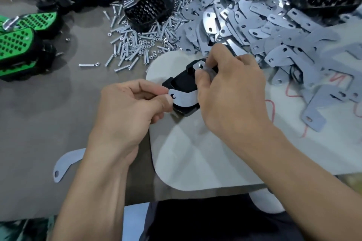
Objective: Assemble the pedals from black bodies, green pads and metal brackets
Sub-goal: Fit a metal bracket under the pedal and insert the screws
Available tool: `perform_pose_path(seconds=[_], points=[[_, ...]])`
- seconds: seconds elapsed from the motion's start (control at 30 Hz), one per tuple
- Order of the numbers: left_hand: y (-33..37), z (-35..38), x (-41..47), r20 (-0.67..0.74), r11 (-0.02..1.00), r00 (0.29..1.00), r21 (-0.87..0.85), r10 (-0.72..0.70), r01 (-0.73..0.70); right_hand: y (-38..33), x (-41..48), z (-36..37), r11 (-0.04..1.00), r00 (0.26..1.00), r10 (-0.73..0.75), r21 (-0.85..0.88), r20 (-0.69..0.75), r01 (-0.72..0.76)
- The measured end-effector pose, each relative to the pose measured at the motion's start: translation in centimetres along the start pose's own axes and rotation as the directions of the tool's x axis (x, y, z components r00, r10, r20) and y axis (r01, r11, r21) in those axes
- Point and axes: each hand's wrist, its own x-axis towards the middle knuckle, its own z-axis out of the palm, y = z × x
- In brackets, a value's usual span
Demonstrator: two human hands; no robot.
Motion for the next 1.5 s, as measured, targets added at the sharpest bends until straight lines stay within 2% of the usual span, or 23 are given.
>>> perform_pose_path(seconds=[0.17,0.3,0.6,0.77,0.9,1.03,1.2,1.33,1.5], points=[[0.0,-0.4,-0.1,0.086,1.0,0.996,0.0,0.003,-0.003,-0.5,-0.2,0.0,0.996,0.998,-0.048,-0.071,-0.04,0.045],[-0.3,-0.1,-0.8,0.168,0.997,0.984,0.042,0.058,-0.066,-0.4,-0.3,0.2,0.996,0.997,-0.052,-0.078,-0.058,0.047],[-0.8,1.2,-1.5,-0.069,0.993,0.993,0.077,0.09,-0.085,-0.3,0.1,-0.6,0.993,0.997,-0.077,-0.09,-0.029,0.074],[-0.6,1.4,-1.7,-0.093,0.994,0.992,0.069,0.089,-0.083,-0.1,0.1,-0.6,0.993,0.996,-0.083,-0.09,-0.027,0.08],[-0.2,1.4,-1.4,-0.082,0.999,0.996,0.025,0.043,-0.041,-0.3,0.0,-0.5,0.993,0.995,-0.084,-0.089,-0.044,0.08],[-0.4,1.6,-1.5,-0.137,1.0,0.991,-0.027,-0.003,0.0,-0.4,0.0,-0.4,0.995,0.996,-0.075,-0.076,-0.049,0.071],[-0.7,1.8,-2.2,-0.166,0.999,0.986,-0.04,-0.005,-0.002,-0.3,-0.2,0.2,0.973,0.974,-0.204,-0.134,-0.098,0.19],[-0.9,1.5,-2.4,-0.138,0.999,0.99,-0.048,-0.02,0.014,0.0,-0.2,0.8,0.97,0.966,-0.228,-0.12,-0.125,0.214],[-1.4,1.8,-2.8,-0.22,0.996,0.975,-0.087,-0.027,0.008,0.3,-0.3,1.2,0.957,0.95,-0.278,-0.124,-0.144,0.261]])
